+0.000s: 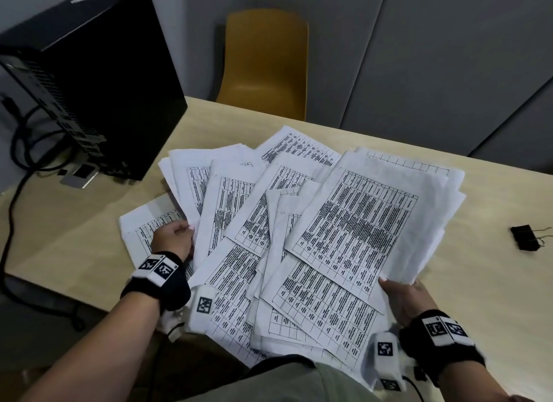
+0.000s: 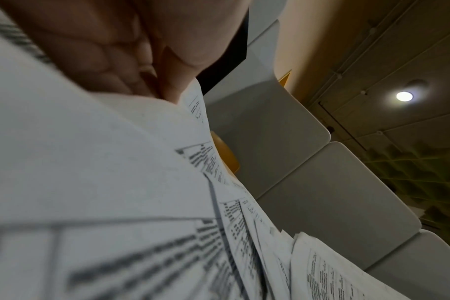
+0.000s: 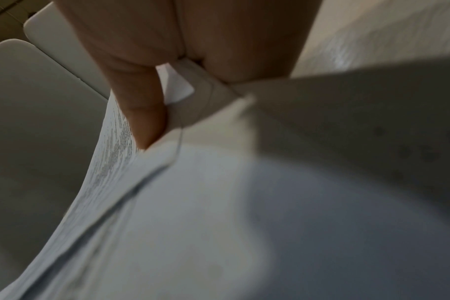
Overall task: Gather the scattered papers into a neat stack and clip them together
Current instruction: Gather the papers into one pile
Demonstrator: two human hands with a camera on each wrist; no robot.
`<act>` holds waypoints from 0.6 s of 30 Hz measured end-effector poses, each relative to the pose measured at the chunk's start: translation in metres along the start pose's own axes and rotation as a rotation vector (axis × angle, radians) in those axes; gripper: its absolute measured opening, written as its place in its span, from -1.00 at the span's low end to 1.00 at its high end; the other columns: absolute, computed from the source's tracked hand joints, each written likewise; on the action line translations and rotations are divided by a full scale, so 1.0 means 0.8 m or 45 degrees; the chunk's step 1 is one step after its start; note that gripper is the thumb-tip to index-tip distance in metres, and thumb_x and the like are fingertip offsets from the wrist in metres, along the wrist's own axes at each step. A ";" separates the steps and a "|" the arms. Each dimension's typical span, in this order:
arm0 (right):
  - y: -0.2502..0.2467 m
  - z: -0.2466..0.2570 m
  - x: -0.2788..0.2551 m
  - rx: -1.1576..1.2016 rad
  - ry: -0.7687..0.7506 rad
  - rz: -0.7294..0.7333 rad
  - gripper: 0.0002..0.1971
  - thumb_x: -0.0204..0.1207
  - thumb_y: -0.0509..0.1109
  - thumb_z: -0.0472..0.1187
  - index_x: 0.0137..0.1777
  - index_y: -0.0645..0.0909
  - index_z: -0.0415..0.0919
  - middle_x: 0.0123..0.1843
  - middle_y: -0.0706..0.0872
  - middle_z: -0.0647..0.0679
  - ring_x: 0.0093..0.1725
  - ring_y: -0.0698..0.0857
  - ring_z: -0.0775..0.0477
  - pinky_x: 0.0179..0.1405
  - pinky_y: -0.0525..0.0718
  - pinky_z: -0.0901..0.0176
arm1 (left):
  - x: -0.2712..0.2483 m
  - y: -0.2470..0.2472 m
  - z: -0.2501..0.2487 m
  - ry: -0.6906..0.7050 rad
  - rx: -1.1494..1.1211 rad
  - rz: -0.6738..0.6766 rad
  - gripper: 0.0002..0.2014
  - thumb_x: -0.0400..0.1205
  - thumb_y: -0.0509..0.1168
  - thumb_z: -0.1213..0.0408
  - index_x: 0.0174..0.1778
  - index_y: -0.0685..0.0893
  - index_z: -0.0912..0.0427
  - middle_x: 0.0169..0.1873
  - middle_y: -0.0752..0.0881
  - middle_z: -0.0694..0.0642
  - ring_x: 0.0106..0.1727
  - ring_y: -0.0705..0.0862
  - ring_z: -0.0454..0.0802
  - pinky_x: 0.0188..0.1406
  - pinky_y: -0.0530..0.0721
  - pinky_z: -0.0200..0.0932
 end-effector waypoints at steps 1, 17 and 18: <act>-0.001 -0.001 0.003 -0.006 0.001 0.003 -0.73 0.48 0.31 -0.50 0.15 0.42 -0.38 -0.22 0.62 -0.26 -0.22 0.61 -0.25 -0.12 0.59 -0.06 | 0.002 -0.002 0.004 -0.025 -0.015 0.027 -0.96 0.51 0.34 0.43 -0.17 0.70 0.31 -0.53 0.74 0.15 -0.45 0.73 0.06 -0.20 0.75 -0.15; -0.008 -0.004 0.013 -0.023 -0.032 -0.038 -0.80 0.45 0.35 -0.49 0.06 0.53 -0.37 -0.61 0.73 -0.07 -0.56 0.70 -0.15 -0.43 0.65 0.13 | -0.021 -0.004 0.017 -0.234 -0.422 0.138 -0.81 0.62 0.11 0.58 -0.06 0.54 0.23 -0.34 0.63 0.20 -0.67 0.66 -0.11 -0.71 0.64 -0.30; -0.008 -0.003 0.012 -0.025 -0.034 -0.036 -0.77 0.45 0.36 -0.48 0.09 0.52 -0.38 -0.62 0.72 -0.05 -0.55 0.69 -0.15 -0.43 0.63 0.14 | -0.022 -0.007 0.013 -0.197 -0.347 0.118 -0.76 0.59 0.11 0.61 0.02 0.57 0.24 -0.37 0.63 0.21 -0.64 0.65 -0.02 -0.72 0.61 -0.32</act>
Point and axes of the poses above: each hand's wrist, its own x-axis towards the middle knuckle, its own y-axis out of the palm, z = x × y, the point moved 8 cm from there along x, towards the middle knuckle
